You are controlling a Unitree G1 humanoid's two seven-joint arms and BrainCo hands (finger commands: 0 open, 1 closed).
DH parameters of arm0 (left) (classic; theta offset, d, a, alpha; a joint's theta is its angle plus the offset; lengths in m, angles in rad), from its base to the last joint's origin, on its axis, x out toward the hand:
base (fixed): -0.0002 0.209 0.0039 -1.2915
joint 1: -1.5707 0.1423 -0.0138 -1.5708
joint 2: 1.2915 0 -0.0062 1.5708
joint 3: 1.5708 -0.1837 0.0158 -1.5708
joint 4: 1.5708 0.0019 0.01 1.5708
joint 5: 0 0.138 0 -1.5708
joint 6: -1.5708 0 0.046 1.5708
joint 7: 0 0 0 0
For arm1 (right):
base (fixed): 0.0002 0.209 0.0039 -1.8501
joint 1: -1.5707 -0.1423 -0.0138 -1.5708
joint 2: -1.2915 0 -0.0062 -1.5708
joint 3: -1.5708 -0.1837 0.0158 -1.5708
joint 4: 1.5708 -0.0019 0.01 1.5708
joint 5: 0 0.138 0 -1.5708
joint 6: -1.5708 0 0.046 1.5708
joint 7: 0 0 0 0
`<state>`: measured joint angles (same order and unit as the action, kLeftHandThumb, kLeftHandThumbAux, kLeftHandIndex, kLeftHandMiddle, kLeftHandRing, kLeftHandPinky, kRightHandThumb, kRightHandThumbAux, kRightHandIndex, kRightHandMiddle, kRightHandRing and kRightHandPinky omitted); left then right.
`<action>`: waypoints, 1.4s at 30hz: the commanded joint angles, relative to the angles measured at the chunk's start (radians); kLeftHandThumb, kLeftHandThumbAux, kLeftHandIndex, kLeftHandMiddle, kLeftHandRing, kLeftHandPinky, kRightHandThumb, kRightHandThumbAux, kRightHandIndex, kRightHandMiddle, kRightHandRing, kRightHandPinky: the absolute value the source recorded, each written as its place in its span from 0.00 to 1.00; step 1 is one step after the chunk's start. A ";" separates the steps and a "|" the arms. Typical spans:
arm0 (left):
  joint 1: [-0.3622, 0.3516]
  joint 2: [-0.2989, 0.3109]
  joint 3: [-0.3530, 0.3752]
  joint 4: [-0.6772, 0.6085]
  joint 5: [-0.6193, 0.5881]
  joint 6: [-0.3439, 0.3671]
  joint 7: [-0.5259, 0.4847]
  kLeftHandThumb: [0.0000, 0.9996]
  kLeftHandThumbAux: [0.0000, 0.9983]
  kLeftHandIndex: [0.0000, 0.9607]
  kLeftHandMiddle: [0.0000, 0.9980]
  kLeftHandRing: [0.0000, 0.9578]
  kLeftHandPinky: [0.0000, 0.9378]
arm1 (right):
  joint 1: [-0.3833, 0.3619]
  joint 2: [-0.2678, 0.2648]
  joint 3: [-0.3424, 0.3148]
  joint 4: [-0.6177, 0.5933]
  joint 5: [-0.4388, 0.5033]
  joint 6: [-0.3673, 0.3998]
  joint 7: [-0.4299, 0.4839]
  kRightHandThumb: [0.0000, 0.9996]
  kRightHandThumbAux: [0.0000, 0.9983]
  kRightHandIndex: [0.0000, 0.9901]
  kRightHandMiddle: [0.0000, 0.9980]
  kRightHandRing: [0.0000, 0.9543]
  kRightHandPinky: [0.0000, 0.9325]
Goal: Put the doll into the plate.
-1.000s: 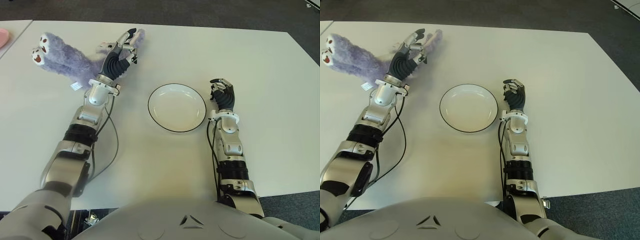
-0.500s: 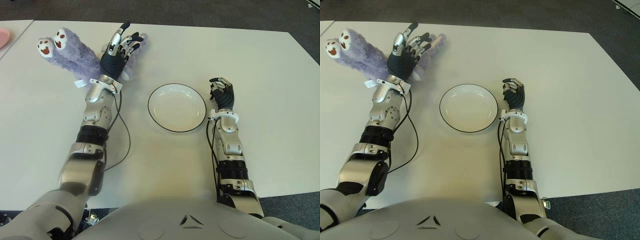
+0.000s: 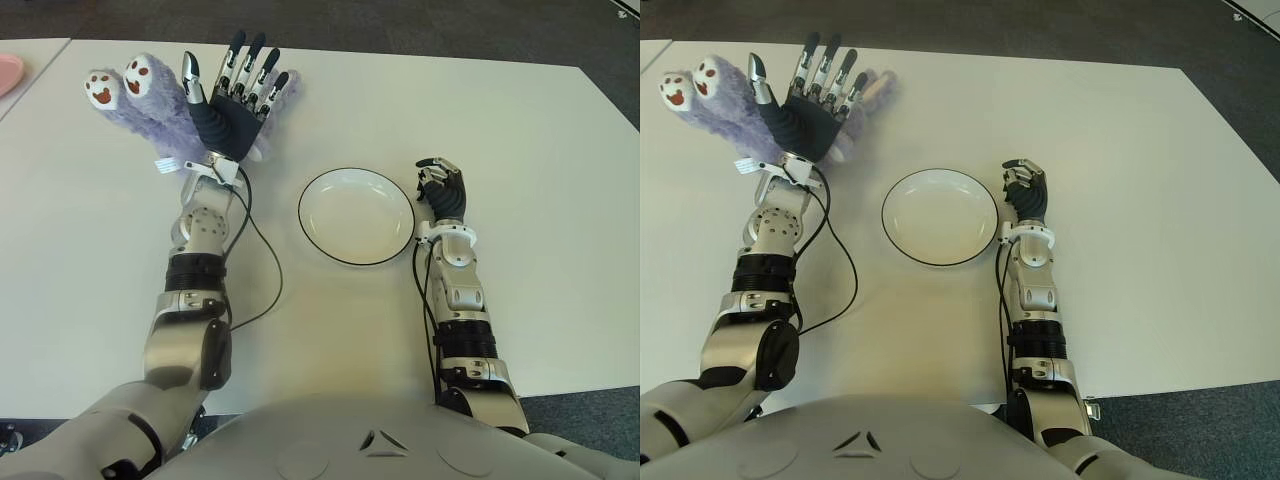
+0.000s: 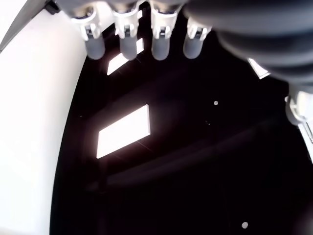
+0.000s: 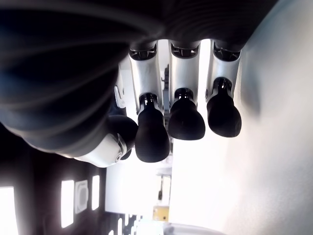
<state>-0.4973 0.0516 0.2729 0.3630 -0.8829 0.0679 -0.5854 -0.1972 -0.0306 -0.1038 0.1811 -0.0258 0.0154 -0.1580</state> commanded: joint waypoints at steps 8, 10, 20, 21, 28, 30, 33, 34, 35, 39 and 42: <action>0.011 -0.027 0.032 -0.009 0.019 0.028 -0.020 0.14 0.33 0.00 0.00 0.00 0.00 | 0.080 0.011 -0.011 0.070 0.016 -0.024 0.016 0.71 0.71 0.45 0.78 0.83 0.78; 0.012 -0.030 0.034 -0.011 0.022 0.026 -0.017 0.13 0.33 0.00 0.00 0.00 0.00 | 0.080 0.011 -0.011 0.072 0.016 -0.026 0.016 0.71 0.71 0.45 0.78 0.83 0.78; 0.015 -0.034 0.037 -0.019 0.064 -0.002 -0.015 0.14 0.33 0.00 0.00 0.00 0.00 | 0.077 0.008 -0.011 0.085 0.019 -0.032 0.021 0.71 0.71 0.45 0.77 0.82 0.77; 0.015 -0.033 0.036 -0.019 0.074 -0.010 -0.015 0.13 0.34 0.00 0.00 0.00 0.00 | 0.077 0.008 -0.011 0.086 0.019 -0.033 0.021 0.71 0.71 0.45 0.77 0.82 0.77; 0.025 0.012 -0.027 0.016 0.445 -0.347 0.095 0.10 0.38 0.00 0.00 0.00 0.00 | 0.074 0.007 -0.011 0.094 0.017 -0.038 0.019 0.71 0.71 0.45 0.77 0.82 0.78; 0.067 0.046 -0.073 -0.062 0.733 -0.499 0.243 0.10 0.40 0.00 0.00 0.00 0.00 | 0.075 0.005 -0.009 0.090 0.013 -0.035 0.018 0.71 0.71 0.45 0.77 0.82 0.78; 0.110 0.065 -0.105 -0.160 0.970 -0.586 0.365 0.10 0.43 0.00 0.00 0.00 0.00 | 0.074 0.003 -0.005 0.087 0.011 -0.030 0.018 0.71 0.71 0.45 0.77 0.82 0.78; 0.111 0.106 -0.127 -0.154 1.108 -0.605 0.460 0.11 0.43 0.00 0.00 0.00 0.00 | 0.074 0.004 -0.003 0.086 0.010 -0.027 0.018 0.71 0.71 0.45 0.77 0.82 0.78; 0.111 0.160 -0.161 -0.153 1.261 -0.591 0.571 0.12 0.43 0.00 0.00 0.00 0.00 | 0.074 0.004 -0.001 0.084 0.009 -0.026 0.018 0.71 0.71 0.45 0.77 0.82 0.79; 0.100 0.258 -0.236 -0.135 1.517 -0.512 0.786 0.18 0.34 0.00 0.00 0.00 0.00 | 0.071 0.007 0.002 0.083 0.008 -0.021 0.016 0.71 0.71 0.45 0.77 0.82 0.80; 0.101 0.302 -0.297 -0.158 1.662 -0.385 0.892 0.19 0.28 0.00 0.00 0.00 0.00 | 0.068 0.012 0.003 0.081 0.008 -0.014 0.011 0.71 0.71 0.45 0.77 0.82 0.81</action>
<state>-0.4837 0.1330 0.2170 0.2870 -0.0529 -0.3276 -0.2147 -0.2342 -0.0418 -0.1023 0.1830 -0.0144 -0.0258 -0.1396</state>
